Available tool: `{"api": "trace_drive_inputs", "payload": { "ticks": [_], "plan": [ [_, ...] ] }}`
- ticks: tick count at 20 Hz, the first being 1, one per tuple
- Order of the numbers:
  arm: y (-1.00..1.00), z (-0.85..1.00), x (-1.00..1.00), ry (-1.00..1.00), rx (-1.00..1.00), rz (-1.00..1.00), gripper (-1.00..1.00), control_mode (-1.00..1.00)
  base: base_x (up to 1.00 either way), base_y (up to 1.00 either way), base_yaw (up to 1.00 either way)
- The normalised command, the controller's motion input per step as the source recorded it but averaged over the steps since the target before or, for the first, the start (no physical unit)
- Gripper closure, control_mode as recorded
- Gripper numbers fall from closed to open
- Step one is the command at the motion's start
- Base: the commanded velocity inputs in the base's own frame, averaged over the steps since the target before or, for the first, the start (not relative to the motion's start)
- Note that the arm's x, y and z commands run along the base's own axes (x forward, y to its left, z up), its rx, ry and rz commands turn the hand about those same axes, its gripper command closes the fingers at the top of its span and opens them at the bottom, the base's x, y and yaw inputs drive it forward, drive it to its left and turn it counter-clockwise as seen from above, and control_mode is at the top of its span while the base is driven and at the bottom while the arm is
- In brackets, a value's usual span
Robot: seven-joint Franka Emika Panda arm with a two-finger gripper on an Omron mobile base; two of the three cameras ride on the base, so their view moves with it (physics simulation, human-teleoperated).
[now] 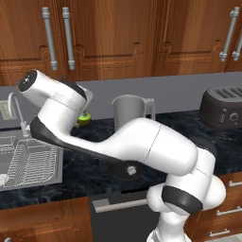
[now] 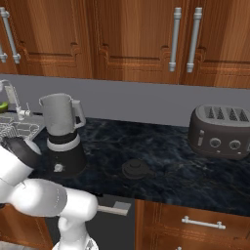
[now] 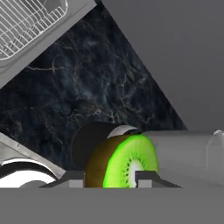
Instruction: Open the blender lid, put the kiwi in the blender, close the lid, and start the blender.
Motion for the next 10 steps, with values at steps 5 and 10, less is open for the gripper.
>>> {"api": "trace_drive_inputs", "payload": {
  "ticks": [5, 10],
  "plan": [
    [-0.73, 0.47, 0.0, 0.0, 0.18, -0.06, 1.0, -1.0, 0.0, 0.0, 0.0],
    [-0.75, 0.35, -0.02, 0.0, 0.21, -0.04, 1.0, -1.0, 0.0, 0.0, 0.0]
  ]
}}
